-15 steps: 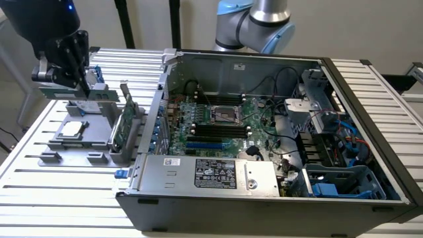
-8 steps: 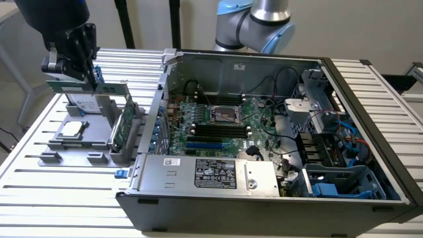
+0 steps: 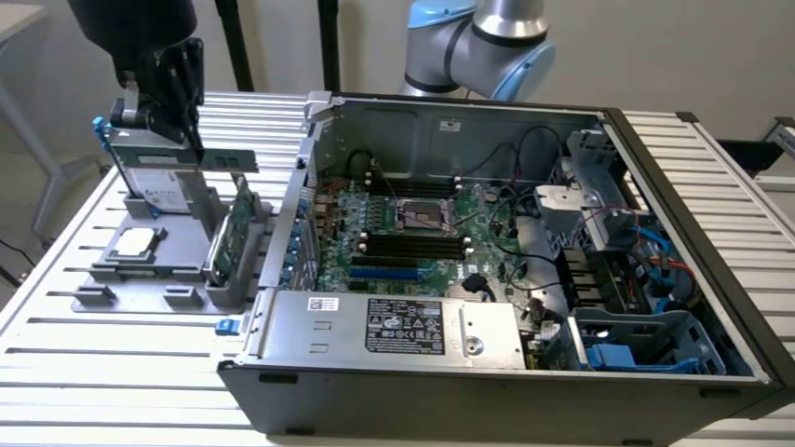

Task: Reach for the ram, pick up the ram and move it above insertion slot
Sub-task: 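Pick up the ram and move it above insertion slot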

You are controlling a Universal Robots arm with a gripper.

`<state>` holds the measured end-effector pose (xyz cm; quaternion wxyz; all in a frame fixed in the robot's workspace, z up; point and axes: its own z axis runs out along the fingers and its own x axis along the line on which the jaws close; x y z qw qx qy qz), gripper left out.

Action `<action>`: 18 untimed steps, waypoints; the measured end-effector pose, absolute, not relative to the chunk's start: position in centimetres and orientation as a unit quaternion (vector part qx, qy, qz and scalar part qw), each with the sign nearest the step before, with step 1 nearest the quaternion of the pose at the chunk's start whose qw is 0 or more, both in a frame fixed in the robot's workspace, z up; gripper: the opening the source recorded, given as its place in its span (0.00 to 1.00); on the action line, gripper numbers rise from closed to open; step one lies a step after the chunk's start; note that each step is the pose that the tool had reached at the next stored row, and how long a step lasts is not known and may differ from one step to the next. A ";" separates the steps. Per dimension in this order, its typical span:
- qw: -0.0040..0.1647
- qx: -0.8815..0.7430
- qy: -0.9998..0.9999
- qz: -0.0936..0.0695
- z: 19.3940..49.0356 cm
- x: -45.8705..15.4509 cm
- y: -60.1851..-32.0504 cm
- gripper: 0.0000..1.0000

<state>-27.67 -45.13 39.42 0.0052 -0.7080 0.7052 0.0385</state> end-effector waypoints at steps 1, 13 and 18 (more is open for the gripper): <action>0.005 -0.708 0.705 0.039 39.4 -27.4 -45.0 0.14; 0.009 -0.708 0.705 0.043 39.5 -23.7 -44.1 0.14; 0.011 -0.708 0.705 0.045 39.5 -22.1 -43.8 0.14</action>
